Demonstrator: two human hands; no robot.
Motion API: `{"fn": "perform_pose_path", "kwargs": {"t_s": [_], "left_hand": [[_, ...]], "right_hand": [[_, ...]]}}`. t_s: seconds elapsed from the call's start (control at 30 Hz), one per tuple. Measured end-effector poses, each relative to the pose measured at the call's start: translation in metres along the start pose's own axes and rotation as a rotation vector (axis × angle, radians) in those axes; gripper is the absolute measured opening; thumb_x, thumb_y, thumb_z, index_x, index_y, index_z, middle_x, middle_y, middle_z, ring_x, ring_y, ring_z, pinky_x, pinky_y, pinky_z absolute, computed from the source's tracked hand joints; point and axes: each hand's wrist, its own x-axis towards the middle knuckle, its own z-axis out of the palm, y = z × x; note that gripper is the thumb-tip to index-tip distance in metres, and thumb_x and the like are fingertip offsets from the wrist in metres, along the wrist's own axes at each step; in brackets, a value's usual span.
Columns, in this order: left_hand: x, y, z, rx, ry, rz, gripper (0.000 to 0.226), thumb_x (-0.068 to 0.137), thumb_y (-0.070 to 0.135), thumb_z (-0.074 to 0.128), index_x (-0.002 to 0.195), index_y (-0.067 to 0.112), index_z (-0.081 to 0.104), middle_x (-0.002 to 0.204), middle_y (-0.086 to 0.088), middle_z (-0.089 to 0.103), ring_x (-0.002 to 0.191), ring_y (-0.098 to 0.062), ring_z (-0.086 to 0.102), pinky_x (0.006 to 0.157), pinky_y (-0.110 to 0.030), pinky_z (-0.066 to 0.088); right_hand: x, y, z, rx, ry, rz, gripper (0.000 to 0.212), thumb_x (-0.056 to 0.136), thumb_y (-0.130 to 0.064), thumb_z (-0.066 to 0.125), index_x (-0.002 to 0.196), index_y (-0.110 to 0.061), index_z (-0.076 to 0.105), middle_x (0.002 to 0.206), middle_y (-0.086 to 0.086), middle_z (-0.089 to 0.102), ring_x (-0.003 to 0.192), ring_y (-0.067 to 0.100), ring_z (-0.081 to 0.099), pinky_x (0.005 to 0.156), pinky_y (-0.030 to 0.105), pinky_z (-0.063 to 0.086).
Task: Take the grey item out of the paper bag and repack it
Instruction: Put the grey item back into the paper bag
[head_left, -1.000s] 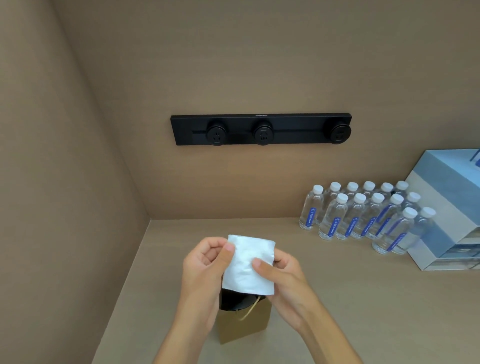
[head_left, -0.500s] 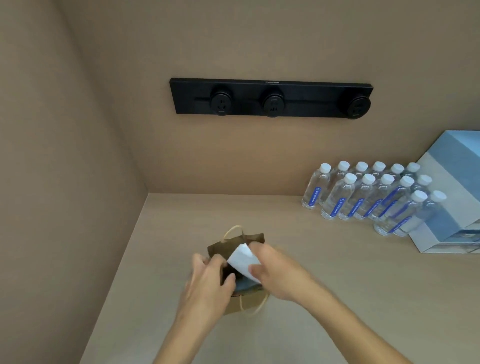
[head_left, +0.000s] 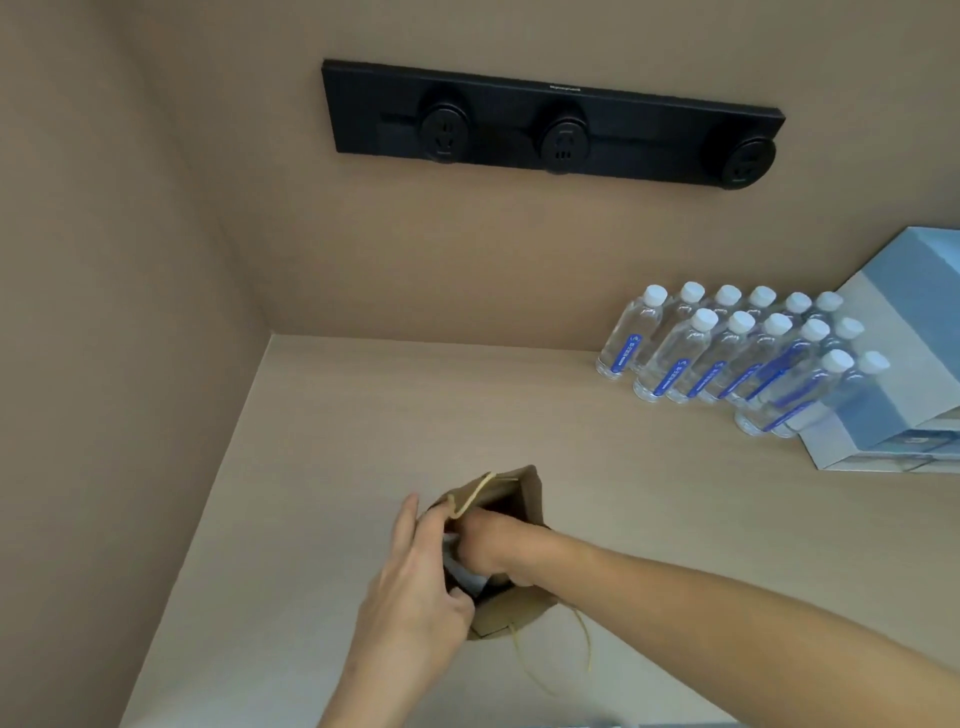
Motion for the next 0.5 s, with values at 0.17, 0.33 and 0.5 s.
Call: {"fn": "perform_pose_path", "kwargs": {"t_s": [0.17,0.33,0.5], "left_hand": [[-0.003,0.0,0.002,-0.063,0.015,0.014,0.075,0.08,0.008,0.056,0.139,0.048,0.032,0.167,0.015,-0.012,0.128,-0.023,0.056,0.084,-0.03,0.05],[-0.005,-0.008,-0.007,-0.152,0.027,-0.029,0.067,0.08,0.006,0.051,0.129,0.05,0.036,0.168,0.008,-0.008,0.119,-0.03,0.061,0.086,-0.035,0.054],[-0.007,-0.009,-0.003,-0.15,-0.022,-0.001,0.072,0.083,0.011,0.05,0.135,0.052,0.021,0.168,0.009,-0.007,0.107,-0.032,0.065,0.091,-0.037,0.051]], "right_hand": [[0.01,-0.008,0.015,-0.158,-0.176,-0.033,0.051,0.096,0.001,0.048,0.145,0.0,0.036,0.145,0.021,0.044,0.133,0.038,0.041,0.107,0.044,0.038],[0.008,-0.006,0.014,-0.207,0.015,-0.007,0.033,0.098,-0.013,0.046,0.129,-0.004,0.051,0.126,0.016,0.058,0.119,0.031,0.056,0.094,0.034,0.044],[0.012,0.009,0.002,-0.271,0.056,0.09,0.034,0.094,-0.01,0.053,0.126,0.002,0.057,0.13,0.022,0.06,0.119,0.036,0.058,0.093,0.039,0.047]]}}
